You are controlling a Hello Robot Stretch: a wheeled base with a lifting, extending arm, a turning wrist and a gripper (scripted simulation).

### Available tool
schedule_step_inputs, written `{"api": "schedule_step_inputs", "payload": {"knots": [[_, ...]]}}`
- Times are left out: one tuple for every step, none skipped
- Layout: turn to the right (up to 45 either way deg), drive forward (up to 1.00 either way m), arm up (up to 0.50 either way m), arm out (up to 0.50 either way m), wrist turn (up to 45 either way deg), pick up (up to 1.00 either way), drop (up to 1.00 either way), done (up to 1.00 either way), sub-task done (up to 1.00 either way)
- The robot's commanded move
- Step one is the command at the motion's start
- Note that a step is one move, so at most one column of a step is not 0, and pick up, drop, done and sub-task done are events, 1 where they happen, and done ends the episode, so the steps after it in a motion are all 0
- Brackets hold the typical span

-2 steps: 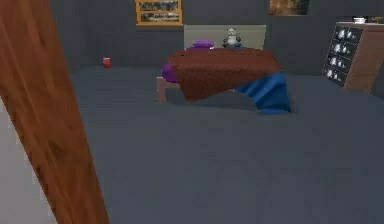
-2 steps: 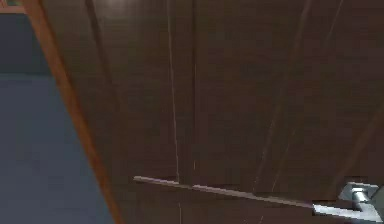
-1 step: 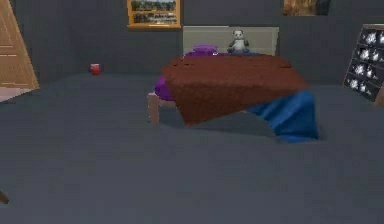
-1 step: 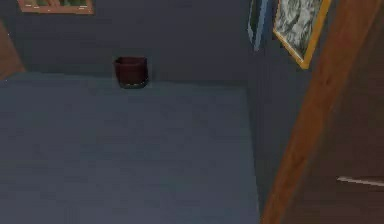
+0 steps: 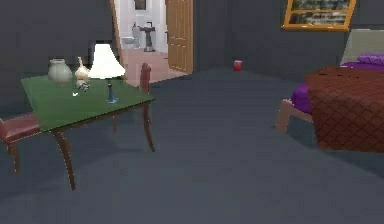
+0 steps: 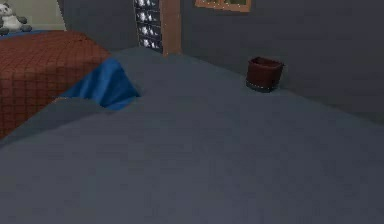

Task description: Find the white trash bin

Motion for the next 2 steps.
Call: {"api": "schedule_step_inputs", "payload": {"knots": [[0.0, 1.00, 0.00, 0.00, 0.0, 0.00, 0.00, 0.00, 0.00], [0.0, 0.80, 0.00, 0.00, 0.0, 0.00, 0.00, 0.00, 0.00]]}}
